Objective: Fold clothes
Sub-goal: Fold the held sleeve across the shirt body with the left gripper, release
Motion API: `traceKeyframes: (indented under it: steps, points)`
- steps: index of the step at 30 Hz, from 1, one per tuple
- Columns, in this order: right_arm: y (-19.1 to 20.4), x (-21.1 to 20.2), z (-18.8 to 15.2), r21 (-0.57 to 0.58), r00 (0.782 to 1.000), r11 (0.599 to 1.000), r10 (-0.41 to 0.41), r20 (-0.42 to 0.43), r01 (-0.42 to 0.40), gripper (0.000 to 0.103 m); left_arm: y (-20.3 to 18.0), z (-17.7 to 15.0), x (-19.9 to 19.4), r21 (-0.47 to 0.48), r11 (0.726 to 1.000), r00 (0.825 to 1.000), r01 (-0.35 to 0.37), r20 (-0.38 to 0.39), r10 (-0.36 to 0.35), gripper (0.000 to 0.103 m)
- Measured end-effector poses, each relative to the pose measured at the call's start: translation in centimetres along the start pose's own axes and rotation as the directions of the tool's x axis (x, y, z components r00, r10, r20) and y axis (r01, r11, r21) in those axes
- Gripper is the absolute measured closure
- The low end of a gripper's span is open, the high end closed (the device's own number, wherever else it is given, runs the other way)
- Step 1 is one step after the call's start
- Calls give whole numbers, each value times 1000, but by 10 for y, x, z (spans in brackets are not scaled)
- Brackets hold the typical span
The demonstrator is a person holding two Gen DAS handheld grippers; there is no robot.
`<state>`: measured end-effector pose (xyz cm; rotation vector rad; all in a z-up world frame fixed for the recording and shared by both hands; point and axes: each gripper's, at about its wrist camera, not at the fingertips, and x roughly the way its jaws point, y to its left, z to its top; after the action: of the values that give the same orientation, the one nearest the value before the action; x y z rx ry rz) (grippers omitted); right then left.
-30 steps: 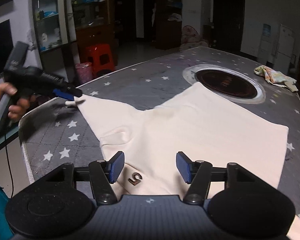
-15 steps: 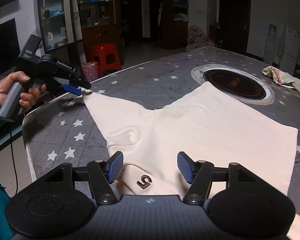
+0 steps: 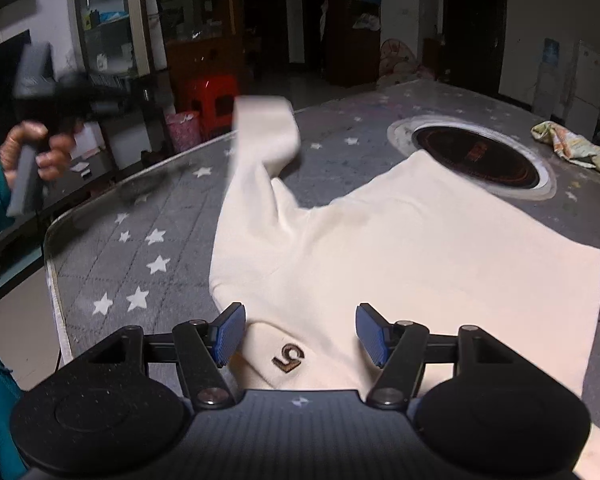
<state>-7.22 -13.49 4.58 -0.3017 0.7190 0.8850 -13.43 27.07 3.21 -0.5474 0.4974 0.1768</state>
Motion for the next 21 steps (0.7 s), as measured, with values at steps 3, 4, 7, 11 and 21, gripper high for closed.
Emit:
traceKeyframes:
  steps: [3,4,7,11,21]
  points:
    - [-1,-2,-1,-2,1000,1000,-8,-9,8,40,5,-2,9,-20,1000,998,-8,-59,6,100]
    - [-1,-4,-1,2,1000,1000,-11,-7,11,38,-1,0,13,-1,1000,998,5,-69,-5,98]
    - [-3,-7,-1,12,1000,1000,-26,-8,26,37,-24,6,29,58,998,996,29,-90,-24,82]
    - [-4,-8,-4,28,999,999,-33,-9,34,37,-57,12,64,167,986,994,-9,-107,27,66]
    - [-5,-9,-12,32,998,998,-44,-33,45,36,-88,8,126,317,938,981,-137,-90,174,94]
